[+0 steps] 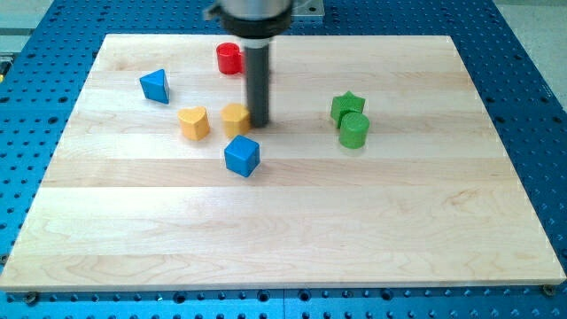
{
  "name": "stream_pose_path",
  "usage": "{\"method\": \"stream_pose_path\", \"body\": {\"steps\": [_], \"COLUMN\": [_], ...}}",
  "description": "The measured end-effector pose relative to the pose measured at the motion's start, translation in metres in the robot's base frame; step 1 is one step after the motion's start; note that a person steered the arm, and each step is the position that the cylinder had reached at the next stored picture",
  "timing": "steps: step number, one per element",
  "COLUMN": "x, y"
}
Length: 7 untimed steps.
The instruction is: Slide the blue cube to the right of the blue triangle
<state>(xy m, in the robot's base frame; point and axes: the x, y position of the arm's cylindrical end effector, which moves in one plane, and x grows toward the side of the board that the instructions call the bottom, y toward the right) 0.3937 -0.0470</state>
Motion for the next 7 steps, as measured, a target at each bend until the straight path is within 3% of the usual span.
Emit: {"method": "stream_pose_path", "body": {"steps": [1, 2, 4, 5, 6, 7], "x": [0.016, 0.017, 0.037, 0.113, 0.109, 0.069], "y": [0.000, -0.041, 0.083, 0.006, 0.000, 0.002]}}
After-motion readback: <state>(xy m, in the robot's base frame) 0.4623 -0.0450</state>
